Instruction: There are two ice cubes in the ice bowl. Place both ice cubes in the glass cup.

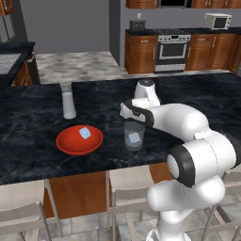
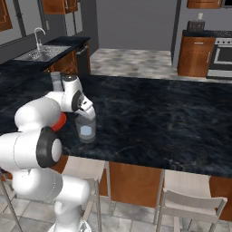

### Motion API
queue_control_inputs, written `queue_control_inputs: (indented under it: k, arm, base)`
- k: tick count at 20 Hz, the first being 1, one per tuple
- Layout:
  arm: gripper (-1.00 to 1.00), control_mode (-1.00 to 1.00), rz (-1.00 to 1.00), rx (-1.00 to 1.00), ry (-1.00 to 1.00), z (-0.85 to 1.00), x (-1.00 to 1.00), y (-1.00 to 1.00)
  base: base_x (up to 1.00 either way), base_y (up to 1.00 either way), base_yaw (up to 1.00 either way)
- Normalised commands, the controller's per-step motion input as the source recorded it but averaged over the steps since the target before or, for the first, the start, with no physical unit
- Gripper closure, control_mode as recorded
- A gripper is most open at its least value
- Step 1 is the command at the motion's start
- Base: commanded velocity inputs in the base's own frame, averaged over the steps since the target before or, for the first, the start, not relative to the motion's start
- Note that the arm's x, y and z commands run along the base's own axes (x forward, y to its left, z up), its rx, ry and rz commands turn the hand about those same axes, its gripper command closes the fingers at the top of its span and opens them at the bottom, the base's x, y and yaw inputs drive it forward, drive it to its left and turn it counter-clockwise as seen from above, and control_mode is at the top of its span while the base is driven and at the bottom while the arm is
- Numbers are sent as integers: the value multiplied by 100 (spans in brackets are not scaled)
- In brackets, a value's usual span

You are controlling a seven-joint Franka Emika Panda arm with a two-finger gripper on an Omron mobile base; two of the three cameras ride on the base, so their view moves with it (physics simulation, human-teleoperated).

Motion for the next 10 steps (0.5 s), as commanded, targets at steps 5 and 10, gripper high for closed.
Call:
queue_control_inputs:
  k: [5, 10]
  arm:
    - [-100, -100, 0, 0, -22, 67, -67, 2]
    - [-100, -100, 2, 0, -13, 27, -90, 44]
  base:
    - [0, 0, 0]
    - [0, 0, 0]
